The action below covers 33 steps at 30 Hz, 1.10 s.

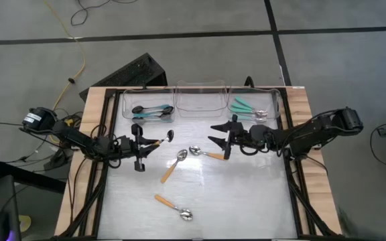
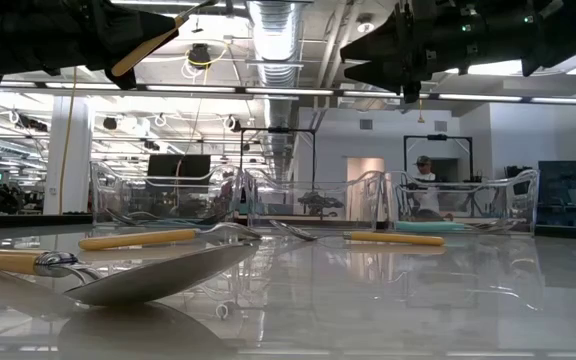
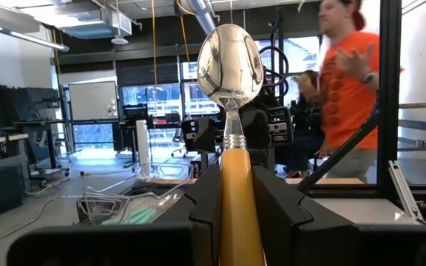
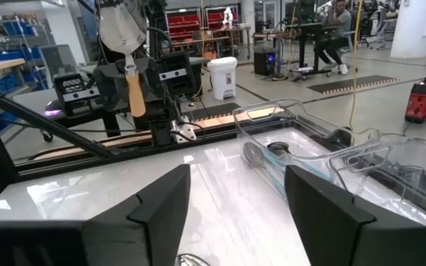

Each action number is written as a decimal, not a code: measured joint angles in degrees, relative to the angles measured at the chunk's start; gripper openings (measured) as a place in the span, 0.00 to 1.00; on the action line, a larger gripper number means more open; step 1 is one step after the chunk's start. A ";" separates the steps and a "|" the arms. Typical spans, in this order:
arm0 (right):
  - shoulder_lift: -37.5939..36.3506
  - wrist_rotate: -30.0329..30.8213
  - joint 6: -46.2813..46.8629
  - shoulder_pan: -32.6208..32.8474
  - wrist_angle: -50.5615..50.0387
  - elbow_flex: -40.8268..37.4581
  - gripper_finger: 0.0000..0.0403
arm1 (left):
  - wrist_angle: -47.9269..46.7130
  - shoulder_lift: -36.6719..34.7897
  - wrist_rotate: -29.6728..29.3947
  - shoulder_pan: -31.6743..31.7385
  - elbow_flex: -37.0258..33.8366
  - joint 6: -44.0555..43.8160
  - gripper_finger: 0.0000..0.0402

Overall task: Sort silverware by color (type)
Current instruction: Put the middle left yellow spoon into the top center transparent bin

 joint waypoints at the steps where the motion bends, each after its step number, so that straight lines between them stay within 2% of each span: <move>1: 0.00 0.00 -0.02 0.00 0.02 -0.02 0.63 | 0.00 0.00 0.00 0.00 0.00 0.00 0.10; 10: 0.06 -0.30 -0.21 0.11 1.18 0.00 0.65 | 0.00 0.00 0.00 0.00 0.00 0.02 0.10; 18: 7.80 -0.42 -2.60 0.11 10.32 1.14 0.65 | 0.12 -0.02 0.01 -0.01 0.00 0.04 0.10; 23: 15.01 -0.51 -2.16 0.11 14.12 6.14 0.65 | 1.56 -0.02 0.94 -0.02 0.00 0.14 0.10; 33: 24.58 -1.06 0.12 -0.75 11.02 17.69 0.65 | 3.14 -0.02 1.26 0.00 0.02 1.31 0.10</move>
